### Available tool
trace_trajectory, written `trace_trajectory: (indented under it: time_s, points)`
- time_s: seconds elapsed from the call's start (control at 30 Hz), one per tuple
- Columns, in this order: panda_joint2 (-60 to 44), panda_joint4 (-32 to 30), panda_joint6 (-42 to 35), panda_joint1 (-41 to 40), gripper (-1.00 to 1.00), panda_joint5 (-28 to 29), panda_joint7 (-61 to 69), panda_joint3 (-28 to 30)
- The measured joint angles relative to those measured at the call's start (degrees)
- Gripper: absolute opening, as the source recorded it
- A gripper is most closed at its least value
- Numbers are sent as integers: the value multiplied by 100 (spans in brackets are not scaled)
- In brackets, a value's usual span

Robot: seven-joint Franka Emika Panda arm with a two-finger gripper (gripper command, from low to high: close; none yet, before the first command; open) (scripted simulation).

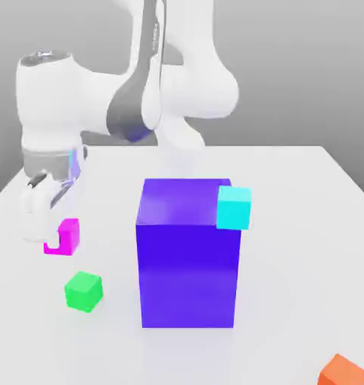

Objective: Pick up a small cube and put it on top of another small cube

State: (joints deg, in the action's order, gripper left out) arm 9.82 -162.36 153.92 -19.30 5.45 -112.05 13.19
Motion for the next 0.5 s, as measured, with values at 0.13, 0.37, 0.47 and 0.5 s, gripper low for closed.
trace_trajectory:
  time_s: [0.13,0.37,0.47,0.5]
  points:
    - [-78,-20,101,-94,-100,233,-195,-44]
    - [-316,13,369,-231,-100,613,-464,-100]
    - [-465,25,497,-251,-100,700,-524,-100]
    - [-520,28,543,-254,-100,713,-534,-99]
